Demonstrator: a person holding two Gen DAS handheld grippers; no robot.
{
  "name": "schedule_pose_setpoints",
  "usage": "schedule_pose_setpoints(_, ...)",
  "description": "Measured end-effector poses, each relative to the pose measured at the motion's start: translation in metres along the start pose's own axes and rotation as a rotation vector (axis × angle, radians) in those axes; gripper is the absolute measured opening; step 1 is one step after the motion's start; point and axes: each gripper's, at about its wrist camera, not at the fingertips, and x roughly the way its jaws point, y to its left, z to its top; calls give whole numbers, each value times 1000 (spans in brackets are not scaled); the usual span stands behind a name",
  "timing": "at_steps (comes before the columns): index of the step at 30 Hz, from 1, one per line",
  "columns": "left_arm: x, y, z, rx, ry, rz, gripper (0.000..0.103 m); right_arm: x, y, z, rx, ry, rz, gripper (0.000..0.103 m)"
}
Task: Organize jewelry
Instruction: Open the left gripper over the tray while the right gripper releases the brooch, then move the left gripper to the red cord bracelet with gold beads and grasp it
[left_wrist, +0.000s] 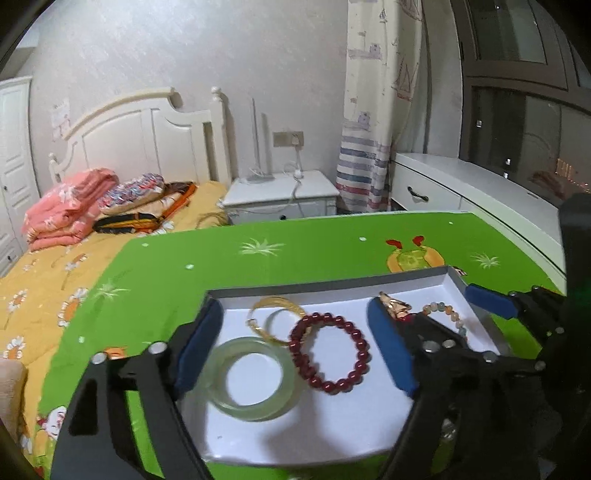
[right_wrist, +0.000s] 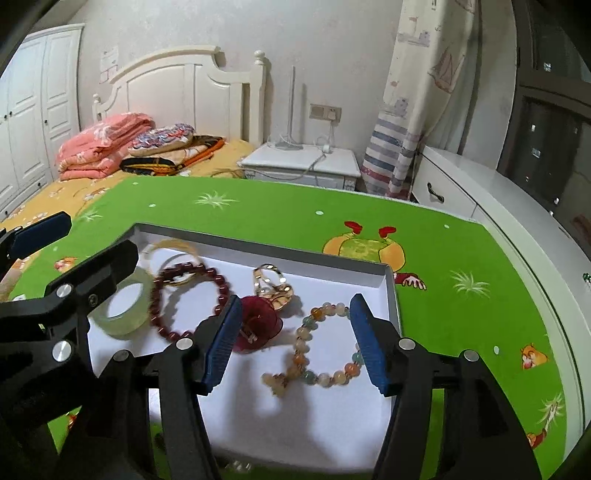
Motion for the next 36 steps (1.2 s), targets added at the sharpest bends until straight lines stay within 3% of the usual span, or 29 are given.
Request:
schedule_pose_setpoints(7, -46, 27, -22, -30, -28, -24, 93, -43, 8, -26, -9, -40, 55, 57)
schedule_pose_setpoints(21, -110, 56, -94, 20, -30, 3, 93, -100, 30, -83, -56, -78, 116, 64)
schedule_pose_setpoints(36, -120, 44, -129, 68, -13, 9, 96, -113, 31, -115, -39, -108, 93, 65)
